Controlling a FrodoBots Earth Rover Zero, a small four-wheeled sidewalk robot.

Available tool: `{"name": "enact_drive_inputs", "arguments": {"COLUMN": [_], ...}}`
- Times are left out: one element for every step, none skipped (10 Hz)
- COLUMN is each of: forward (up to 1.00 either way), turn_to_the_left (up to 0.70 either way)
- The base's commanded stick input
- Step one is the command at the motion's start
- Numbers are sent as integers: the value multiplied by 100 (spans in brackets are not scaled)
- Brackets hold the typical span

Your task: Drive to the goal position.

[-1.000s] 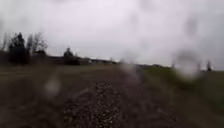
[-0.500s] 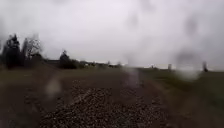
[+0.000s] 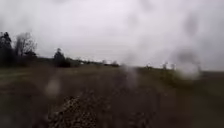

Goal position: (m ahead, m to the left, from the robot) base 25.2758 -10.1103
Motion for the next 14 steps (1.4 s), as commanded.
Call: {"name": "enact_drive_inputs", "arguments": {"forward": [100,100,100,100,100,100,100,100,100,100,100,100,100,100], "turn_to_the_left": [0,0,0,0,0,0,0,0,0,0,0,0,0,0]}}
